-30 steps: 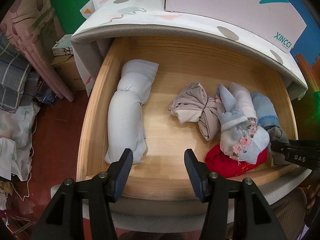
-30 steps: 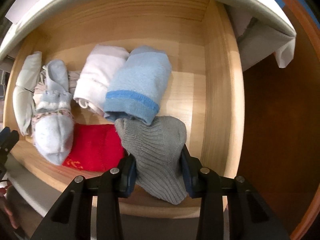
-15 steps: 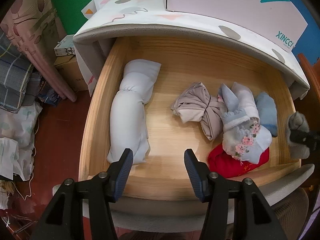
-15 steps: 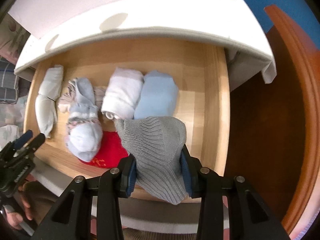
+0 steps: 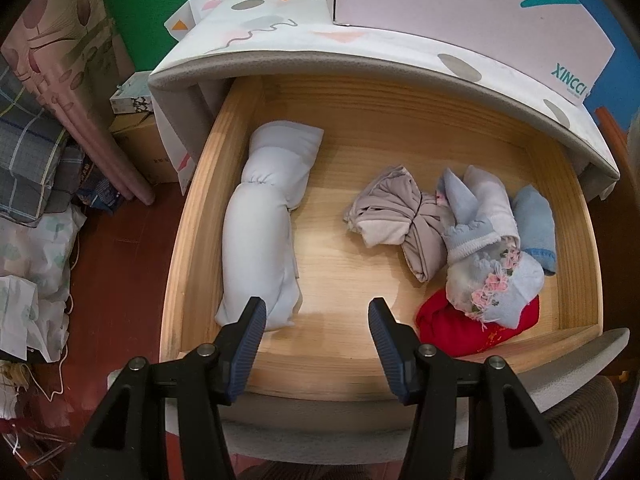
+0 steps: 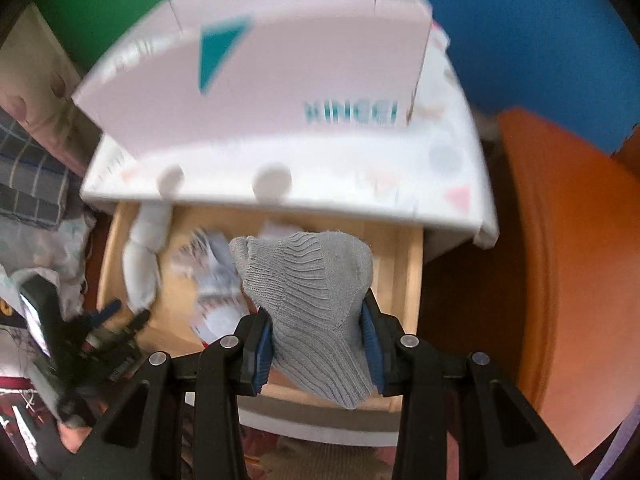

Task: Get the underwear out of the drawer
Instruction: 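Lower the grey underwear into the white box and open the right gripper, then move the right gripper back into the drawer toward the light blue sock, then grasp the light blue sock with the right gripper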

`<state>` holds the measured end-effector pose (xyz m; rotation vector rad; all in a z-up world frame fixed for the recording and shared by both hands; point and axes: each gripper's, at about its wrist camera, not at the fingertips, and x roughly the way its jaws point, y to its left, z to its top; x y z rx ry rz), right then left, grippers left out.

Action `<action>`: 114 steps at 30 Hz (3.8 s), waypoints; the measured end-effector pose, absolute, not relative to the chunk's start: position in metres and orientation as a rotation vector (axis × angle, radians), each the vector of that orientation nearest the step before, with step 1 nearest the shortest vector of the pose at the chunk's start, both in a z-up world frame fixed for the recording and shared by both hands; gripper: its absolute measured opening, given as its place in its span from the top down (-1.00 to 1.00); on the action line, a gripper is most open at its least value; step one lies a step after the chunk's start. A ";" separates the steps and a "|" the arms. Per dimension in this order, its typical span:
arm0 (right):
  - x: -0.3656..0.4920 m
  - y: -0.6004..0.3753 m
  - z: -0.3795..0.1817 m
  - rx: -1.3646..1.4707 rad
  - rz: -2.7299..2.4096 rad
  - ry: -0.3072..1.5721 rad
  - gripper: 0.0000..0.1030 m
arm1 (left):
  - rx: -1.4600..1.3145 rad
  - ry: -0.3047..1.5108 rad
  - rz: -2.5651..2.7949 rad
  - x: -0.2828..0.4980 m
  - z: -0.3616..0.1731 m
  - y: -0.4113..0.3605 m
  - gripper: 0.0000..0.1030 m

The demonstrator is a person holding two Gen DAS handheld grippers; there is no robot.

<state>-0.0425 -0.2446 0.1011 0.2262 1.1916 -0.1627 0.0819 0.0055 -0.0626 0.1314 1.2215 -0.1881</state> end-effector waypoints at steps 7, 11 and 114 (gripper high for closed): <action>-0.013 -0.257 0.166 0.217 -0.171 1.057 0.31 | 0.141 1.219 -0.176 0.082 -0.063 0.007 -0.06; 0.008 -0.262 0.182 0.207 -0.187 1.028 0.31 | 0.143 1.206 -0.176 0.082 -0.061 0.008 -0.06; -0.004 -0.235 -0.072 0.099 -0.199 1.458 0.15 | 0.154 1.209 -0.164 0.081 -0.059 0.006 -0.06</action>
